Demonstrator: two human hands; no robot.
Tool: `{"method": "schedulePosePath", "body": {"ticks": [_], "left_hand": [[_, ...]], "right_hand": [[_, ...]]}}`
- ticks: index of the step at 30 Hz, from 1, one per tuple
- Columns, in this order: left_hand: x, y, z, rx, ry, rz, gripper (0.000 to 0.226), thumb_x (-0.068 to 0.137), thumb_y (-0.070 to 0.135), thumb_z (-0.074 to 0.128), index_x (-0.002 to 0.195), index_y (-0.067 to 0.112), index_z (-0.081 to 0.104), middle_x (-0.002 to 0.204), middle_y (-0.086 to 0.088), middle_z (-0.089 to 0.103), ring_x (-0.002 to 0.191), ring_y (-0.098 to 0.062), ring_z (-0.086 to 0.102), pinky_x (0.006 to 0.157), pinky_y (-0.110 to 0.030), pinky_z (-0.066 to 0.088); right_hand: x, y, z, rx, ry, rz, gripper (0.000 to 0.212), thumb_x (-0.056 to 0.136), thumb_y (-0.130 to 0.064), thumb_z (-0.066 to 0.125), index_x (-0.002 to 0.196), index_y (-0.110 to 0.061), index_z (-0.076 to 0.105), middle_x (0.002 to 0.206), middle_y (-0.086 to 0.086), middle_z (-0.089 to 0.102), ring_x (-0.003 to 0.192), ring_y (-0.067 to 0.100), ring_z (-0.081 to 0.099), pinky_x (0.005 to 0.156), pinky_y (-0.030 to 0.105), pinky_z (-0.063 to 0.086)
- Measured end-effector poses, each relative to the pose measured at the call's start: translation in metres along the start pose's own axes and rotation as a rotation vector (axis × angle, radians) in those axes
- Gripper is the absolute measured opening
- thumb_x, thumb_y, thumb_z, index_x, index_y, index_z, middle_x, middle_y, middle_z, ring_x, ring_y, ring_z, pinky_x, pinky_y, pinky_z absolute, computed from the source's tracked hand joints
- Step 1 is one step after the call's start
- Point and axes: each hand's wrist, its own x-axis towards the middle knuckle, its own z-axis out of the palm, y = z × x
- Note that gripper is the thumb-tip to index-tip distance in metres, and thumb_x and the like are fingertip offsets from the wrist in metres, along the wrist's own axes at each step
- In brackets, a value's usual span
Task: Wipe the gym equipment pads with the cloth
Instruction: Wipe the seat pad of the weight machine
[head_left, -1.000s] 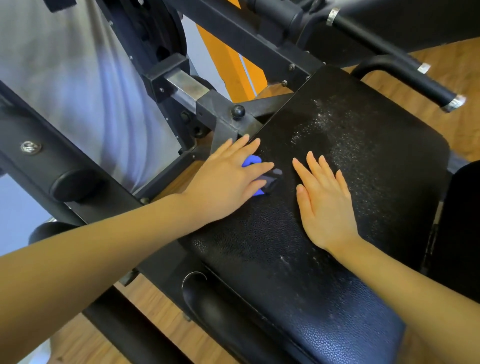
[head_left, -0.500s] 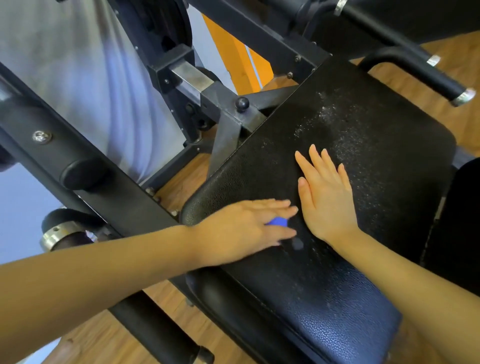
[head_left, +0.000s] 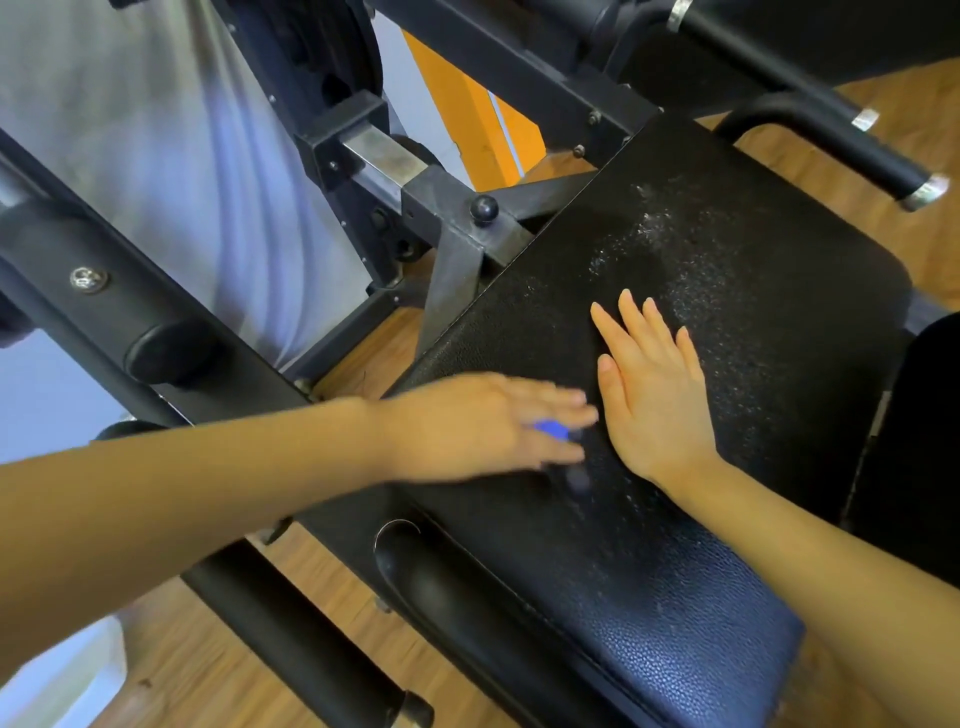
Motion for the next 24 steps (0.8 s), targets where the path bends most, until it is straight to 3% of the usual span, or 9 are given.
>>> {"method": "schedulePosePath", "body": {"ticks": [5,9,12,15,17,19,21,23,24], "left_hand": [[0.009,-0.021,-0.008,0.071,0.121,-0.421,0.031,0.089,0.017,0.066,0.119,0.011,0.068,0.137,-0.013,0.055,0.130,-0.030,0.049,0.102,-0.043,0.041],[0.015,0.050,0.020,-0.190,-0.032,-0.007,0.037,0.093,0.029,0.049,0.118,0.013,0.069,0.136,-0.011,0.058,0.130,-0.027,0.049,0.106,-0.040,0.043],[0.026,0.019,0.010,-0.115,-0.096,0.154,0.031,0.092,0.023,0.057,0.118,0.012,0.070,0.136,-0.012,0.057,0.129,-0.031,0.050,0.104,-0.046,0.044],[0.025,-0.049,-0.017,0.061,0.011,-0.180,0.029,0.090,0.014,0.063,0.118,0.010,0.069,0.139,-0.012,0.053,0.131,-0.034,0.047,0.096,-0.057,0.048],[0.021,-0.052,-0.016,0.014,0.064,-0.295,0.029,0.094,0.023,0.058,0.119,0.011,0.069,0.140,-0.012,0.053,0.132,-0.033,0.045,0.098,-0.055,0.047],[0.026,-0.001,0.001,-0.171,0.027,-0.153,0.036,0.096,0.034,0.050,0.118,0.013,0.069,0.139,-0.012,0.054,0.134,-0.027,0.044,0.105,-0.049,0.043],[0.028,0.055,0.024,-0.353,-0.122,0.158,0.032,0.096,0.029,0.055,0.118,0.011,0.069,0.139,-0.011,0.055,0.135,-0.025,0.042,0.108,-0.045,0.040],[0.036,0.056,0.028,-0.336,-0.199,0.385,0.028,0.093,0.021,0.060,0.117,0.010,0.070,0.137,-0.010,0.057,0.134,-0.027,0.044,0.107,-0.043,0.041],[0.044,0.036,0.024,-0.279,-0.196,0.391,0.029,0.093,0.021,0.058,0.117,0.010,0.070,0.137,-0.010,0.057,0.133,-0.029,0.045,0.107,-0.043,0.041]], "right_hand": [[0.001,0.005,-0.006,0.064,-0.062,-0.038,0.048,0.103,-0.026,0.031,0.151,-0.028,0.023,0.161,0.000,0.009,0.148,0.017,0.001,0.116,0.035,-0.003],[-0.021,0.032,-0.016,-0.002,-0.074,0.001,0.049,0.103,-0.024,0.032,0.151,-0.028,0.025,0.161,0.002,0.007,0.148,0.020,0.000,0.120,0.045,0.003],[-0.027,0.039,-0.019,-0.025,-0.060,0.017,0.047,0.103,-0.024,0.033,0.150,-0.027,0.027,0.161,0.003,0.008,0.148,0.021,0.001,0.120,0.047,0.005],[-0.021,0.037,-0.022,-0.031,-0.039,-0.009,0.047,0.103,-0.024,0.033,0.150,-0.026,0.028,0.160,0.004,0.010,0.148,0.023,0.004,0.118,0.045,0.004],[-0.018,0.039,-0.024,-0.024,-0.015,0.001,0.046,0.103,-0.024,0.033,0.149,-0.025,0.030,0.160,0.006,0.013,0.148,0.025,0.006,0.118,0.047,0.006],[-0.018,0.044,-0.026,-0.022,-0.004,0.012,0.047,0.102,-0.026,0.031,0.149,-0.024,0.032,0.160,0.007,0.015,0.148,0.025,0.008,0.118,0.048,0.007],[-0.019,0.050,-0.027,-0.054,-0.017,0.022,0.046,0.103,-0.025,0.031,0.149,-0.025,0.032,0.159,0.007,0.016,0.148,0.026,0.009,0.118,0.049,0.008],[-0.020,0.053,-0.026,-0.081,-0.031,0.028,0.046,0.103,-0.025,0.032,0.149,-0.026,0.031,0.160,0.006,0.016,0.148,0.025,0.008,0.119,0.048,0.007],[-0.020,0.055,-0.027,-0.077,-0.029,0.036,0.046,0.103,-0.025,0.032,0.149,-0.026,0.030,0.160,0.006,0.015,0.148,0.025,0.008,0.119,0.047,0.006]]}}
